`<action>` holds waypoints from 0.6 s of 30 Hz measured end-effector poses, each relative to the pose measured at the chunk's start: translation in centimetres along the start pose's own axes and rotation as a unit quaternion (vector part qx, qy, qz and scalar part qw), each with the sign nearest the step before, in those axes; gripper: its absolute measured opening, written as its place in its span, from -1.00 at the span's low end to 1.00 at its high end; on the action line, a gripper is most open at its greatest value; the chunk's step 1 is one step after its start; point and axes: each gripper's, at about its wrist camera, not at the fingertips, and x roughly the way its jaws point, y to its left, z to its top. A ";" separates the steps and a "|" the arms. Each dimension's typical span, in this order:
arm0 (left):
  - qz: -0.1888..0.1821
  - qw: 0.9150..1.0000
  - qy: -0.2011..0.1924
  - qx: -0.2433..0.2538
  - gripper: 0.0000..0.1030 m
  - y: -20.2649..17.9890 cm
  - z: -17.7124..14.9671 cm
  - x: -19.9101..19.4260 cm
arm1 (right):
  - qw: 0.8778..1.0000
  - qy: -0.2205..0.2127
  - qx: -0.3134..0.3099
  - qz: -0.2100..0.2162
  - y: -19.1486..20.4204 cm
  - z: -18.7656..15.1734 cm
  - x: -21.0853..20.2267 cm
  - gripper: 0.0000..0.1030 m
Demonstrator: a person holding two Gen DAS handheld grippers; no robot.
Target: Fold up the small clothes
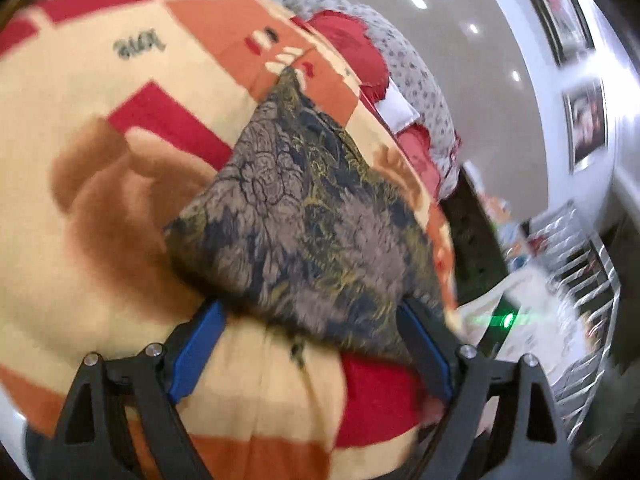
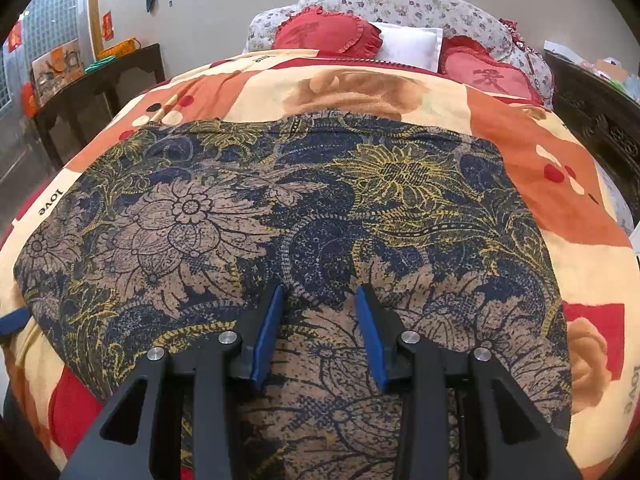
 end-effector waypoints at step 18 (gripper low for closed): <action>0.133 0.986 -0.060 -0.079 -0.73 0.7 3.0 1.1 | 1.000 0.009 -0.010 -0.012 0.3 0.1 -0.2 -0.22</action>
